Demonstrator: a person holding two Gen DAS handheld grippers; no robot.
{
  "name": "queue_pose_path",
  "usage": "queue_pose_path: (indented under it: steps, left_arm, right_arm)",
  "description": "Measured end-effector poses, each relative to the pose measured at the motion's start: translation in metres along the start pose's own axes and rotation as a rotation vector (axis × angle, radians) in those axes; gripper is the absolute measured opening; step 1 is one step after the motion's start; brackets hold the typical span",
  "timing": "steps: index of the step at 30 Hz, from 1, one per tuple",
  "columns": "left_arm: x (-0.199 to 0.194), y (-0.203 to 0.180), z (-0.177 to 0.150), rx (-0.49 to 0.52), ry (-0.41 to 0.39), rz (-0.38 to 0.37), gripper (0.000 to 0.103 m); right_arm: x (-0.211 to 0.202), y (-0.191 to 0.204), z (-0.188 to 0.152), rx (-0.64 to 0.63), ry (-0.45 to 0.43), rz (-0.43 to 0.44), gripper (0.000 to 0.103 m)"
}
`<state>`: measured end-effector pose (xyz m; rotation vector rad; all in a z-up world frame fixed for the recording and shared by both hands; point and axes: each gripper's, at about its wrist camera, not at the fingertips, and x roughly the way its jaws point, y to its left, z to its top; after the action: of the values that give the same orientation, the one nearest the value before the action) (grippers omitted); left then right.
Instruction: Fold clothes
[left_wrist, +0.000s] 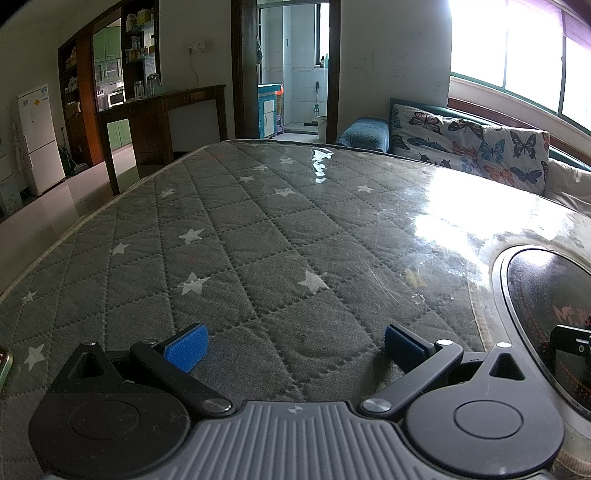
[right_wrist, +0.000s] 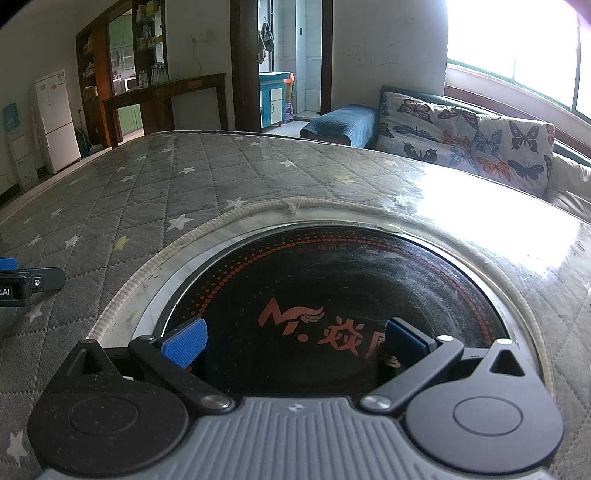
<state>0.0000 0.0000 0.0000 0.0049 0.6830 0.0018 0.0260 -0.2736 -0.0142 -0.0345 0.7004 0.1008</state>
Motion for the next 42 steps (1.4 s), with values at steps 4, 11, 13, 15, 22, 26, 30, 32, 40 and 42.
queue_pose_path:
  steps: [4, 11, 13, 15, 22, 26, 30, 32, 40, 42]
  left_arm:
    - [0.000, 0.000, 0.000, 0.000, 0.000, 0.000, 0.103]
    - [0.000, 0.001, 0.000, 0.000, 0.000, 0.000, 0.103]
    - [0.001, 0.001, 0.000, 0.000, 0.000, 0.000, 0.103]
    - [0.001, 0.001, 0.000, 0.000, 0.000, 0.000, 0.103]
    - [0.002, 0.001, 0.000, 0.000, 0.000, 0.000, 0.103]
    - [0.002, 0.001, 0.000, 0.000, 0.000, 0.000, 0.103]
    - [0.002, 0.001, 0.000, 0.000, 0.000, 0.000, 0.103]
    - [0.002, 0.000, 0.000, 0.000, 0.000, 0.000, 0.103]
    - [0.001, 0.000, 0.000, 0.000, 0.000, 0.000, 0.103]
    - [0.001, 0.000, 0.000, 0.000, 0.000, 0.000, 0.103]
  right_arm:
    - [0.000, 0.000, 0.000, -0.001, 0.000, -0.001, 0.103]
    - [0.000, 0.001, 0.001, -0.002, 0.001, -0.002, 0.103]
    - [0.002, 0.001, 0.000, -0.002, 0.001, -0.001, 0.103]
    - [0.002, 0.001, 0.000, -0.001, 0.001, -0.001, 0.103]
    - [0.002, 0.001, 0.001, -0.002, 0.004, -0.002, 0.103]
    - [0.001, 0.001, 0.001, -0.005, 0.009, -0.001, 0.103]
    - [-0.001, 0.000, 0.001, -0.004, 0.018, -0.006, 0.103]
    - [-0.003, 0.000, 0.000, -0.005, 0.016, -0.020, 0.103]
    - [-0.033, 0.001, 0.004, -0.026, -0.018, -0.043, 0.103]
    - [-0.039, 0.000, 0.004, -0.027, -0.019, -0.050, 0.103]
